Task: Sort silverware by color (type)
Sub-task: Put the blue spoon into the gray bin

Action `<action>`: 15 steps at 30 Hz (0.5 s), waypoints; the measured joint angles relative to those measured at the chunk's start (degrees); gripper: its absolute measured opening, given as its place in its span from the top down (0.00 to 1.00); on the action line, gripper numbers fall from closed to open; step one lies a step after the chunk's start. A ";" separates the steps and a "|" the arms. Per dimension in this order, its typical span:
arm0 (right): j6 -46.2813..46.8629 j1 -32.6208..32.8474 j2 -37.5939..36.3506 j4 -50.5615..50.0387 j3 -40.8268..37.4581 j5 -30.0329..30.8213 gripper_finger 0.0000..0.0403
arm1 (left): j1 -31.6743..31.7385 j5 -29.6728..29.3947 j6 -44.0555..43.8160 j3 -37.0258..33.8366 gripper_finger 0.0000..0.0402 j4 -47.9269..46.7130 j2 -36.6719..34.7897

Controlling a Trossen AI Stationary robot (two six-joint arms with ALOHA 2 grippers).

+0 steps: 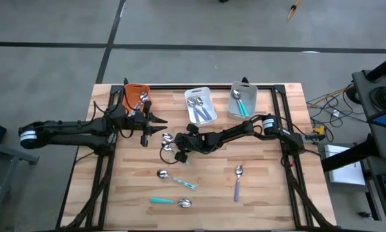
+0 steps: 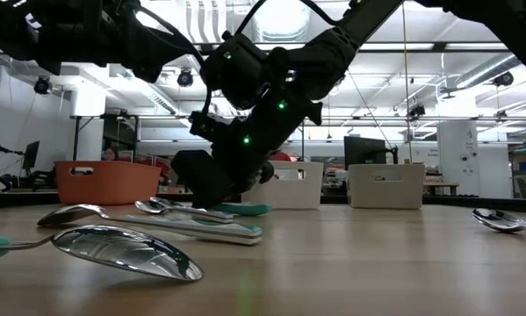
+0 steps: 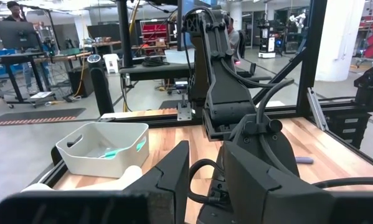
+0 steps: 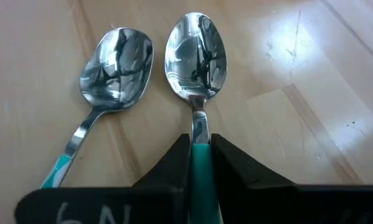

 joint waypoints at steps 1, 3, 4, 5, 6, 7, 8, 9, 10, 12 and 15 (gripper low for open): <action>0.21 0.01 -0.01 -0.01 0.00 0.01 0.92 | 0.02 0.00 -0.02 0.00 0.80 0.00 0.00; 0.45 -0.01 -0.16 -0.07 -0.05 -0.01 0.92 | 0.00 0.00 -0.02 0.00 0.80 0.00 0.00; 0.45 -0.01 -0.25 -0.08 -0.07 0.00 0.92 | 0.02 0.00 -0.02 0.00 0.80 -0.02 0.00; 0.46 -0.01 -0.52 -0.13 -0.09 0.02 0.92 | 0.02 0.00 -0.02 0.00 0.80 -0.02 0.00; 0.47 -0.01 -0.78 -0.49 -0.13 -0.01 0.92 | 0.02 0.00 -0.02 0.00 0.80 -0.02 0.00; 0.45 -0.01 -1.04 -0.79 -0.17 -0.01 0.92 | 0.01 0.00 -0.02 0.00 0.80 -0.02 0.00; 0.44 -0.01 -1.33 -0.91 -0.17 -0.05 0.92 | 0.02 0.00 -0.02 0.00 0.80 -0.02 0.00; 0.44 -0.01 -1.62 -1.05 -0.17 -0.14 0.92 | 0.01 -0.01 -0.02 0.00 0.80 -0.04 0.00; 0.44 -0.01 -1.97 -1.21 -0.17 -0.29 0.92 | 0.02 0.00 -0.02 0.00 0.80 -0.04 0.00; 0.44 -0.01 -2.80 -1.22 -0.17 -0.29 0.92 | 0.00 0.00 -0.05 0.00 0.80 -0.04 -0.02; 0.44 -0.01 -4.64 -1.09 -0.16 -0.24 0.92 | 0.01 0.00 -0.48 0.02 0.80 0.12 -0.04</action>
